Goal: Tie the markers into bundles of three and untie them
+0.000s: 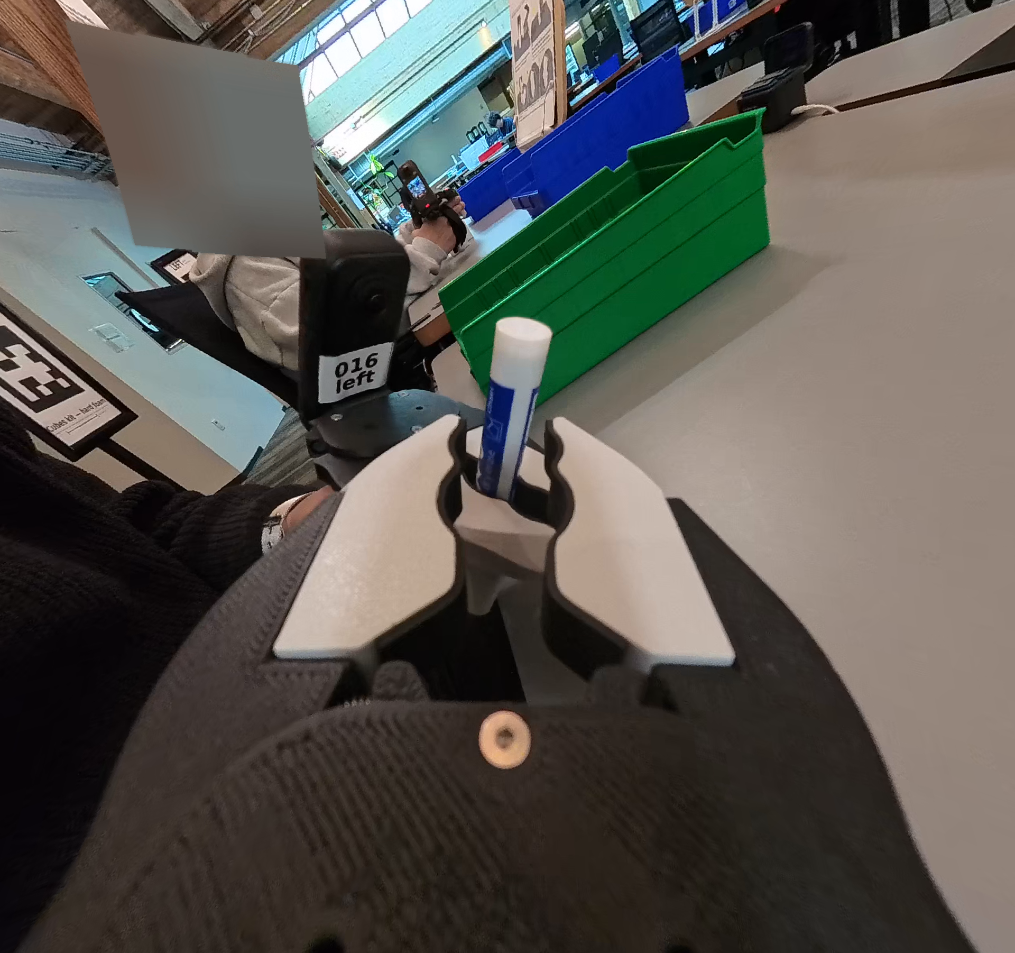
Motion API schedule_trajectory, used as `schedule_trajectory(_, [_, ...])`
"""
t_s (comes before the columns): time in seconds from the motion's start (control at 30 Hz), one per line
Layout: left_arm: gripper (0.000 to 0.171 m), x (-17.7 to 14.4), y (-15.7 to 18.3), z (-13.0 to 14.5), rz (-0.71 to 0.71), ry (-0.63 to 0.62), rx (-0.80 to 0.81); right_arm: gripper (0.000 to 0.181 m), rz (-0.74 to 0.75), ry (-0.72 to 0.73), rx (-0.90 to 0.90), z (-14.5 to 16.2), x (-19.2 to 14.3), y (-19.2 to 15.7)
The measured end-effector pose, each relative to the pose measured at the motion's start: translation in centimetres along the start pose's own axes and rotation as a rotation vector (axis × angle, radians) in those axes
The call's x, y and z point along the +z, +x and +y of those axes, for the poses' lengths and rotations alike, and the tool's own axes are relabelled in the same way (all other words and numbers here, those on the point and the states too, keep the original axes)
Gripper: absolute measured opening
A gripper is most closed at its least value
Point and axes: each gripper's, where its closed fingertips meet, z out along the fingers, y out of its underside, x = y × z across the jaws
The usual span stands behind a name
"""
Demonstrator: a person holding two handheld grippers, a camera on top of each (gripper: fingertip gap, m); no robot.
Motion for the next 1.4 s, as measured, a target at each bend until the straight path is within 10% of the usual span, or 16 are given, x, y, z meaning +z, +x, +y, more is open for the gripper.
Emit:
schedule_trajectory(0.47, [0.011, 0.4, 1.2, 0.7, 0.028, -0.036, 0.078, 0.018, -0.054, -0.078, -0.025, 1.2, 0.3, -0.9])
schedule_trajectory(0.67, [0.038, 0.3, 1.4, 0.4, 0.058, -0.023, 0.071, 0.018, -0.012, 0.032, 0.041, -1.3, -1.5, 1.2])
schedule_trajectory(1.0, [0.04, -1.7, 1.5, -2.2, 0.08, 0.097, 0.199, 0.018, 0.191, 0.057, -0.184, -3.6, -4.4, 4.2])
schedule_trajectory(1.4, [0.037, -2.9, 1.6, -4.6, 0.181, 0.251, -0.04, 0.018, 0.326, -0.37, -0.851, 2.6, -1.9, 3.3])
